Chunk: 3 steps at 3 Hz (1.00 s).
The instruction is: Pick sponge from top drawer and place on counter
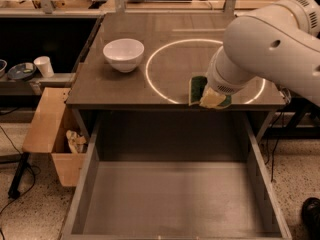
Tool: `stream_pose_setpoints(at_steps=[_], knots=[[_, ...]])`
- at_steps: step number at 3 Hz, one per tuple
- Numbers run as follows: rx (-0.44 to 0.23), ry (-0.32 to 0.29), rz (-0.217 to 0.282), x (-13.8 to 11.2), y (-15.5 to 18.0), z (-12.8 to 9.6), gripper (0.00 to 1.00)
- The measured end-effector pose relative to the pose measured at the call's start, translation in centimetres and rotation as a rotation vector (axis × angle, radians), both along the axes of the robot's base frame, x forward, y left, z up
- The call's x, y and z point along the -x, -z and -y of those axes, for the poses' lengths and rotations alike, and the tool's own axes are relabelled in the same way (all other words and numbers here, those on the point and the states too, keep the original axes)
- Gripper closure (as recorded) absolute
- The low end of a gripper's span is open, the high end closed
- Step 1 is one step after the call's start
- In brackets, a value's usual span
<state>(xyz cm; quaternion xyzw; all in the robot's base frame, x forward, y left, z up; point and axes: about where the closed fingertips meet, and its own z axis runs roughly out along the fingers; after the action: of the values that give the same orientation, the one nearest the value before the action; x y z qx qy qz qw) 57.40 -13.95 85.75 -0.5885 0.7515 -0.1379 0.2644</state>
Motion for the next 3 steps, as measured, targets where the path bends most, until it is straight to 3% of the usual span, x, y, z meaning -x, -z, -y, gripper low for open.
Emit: stream_pose_setpoints(at_steps=[2,3], knots=[[0.017,-0.019,-0.012,-3.5,1.5,-0.5,1.0],[0.017,-0.019,-0.012,-3.5,1.4,-0.5,1.0]])
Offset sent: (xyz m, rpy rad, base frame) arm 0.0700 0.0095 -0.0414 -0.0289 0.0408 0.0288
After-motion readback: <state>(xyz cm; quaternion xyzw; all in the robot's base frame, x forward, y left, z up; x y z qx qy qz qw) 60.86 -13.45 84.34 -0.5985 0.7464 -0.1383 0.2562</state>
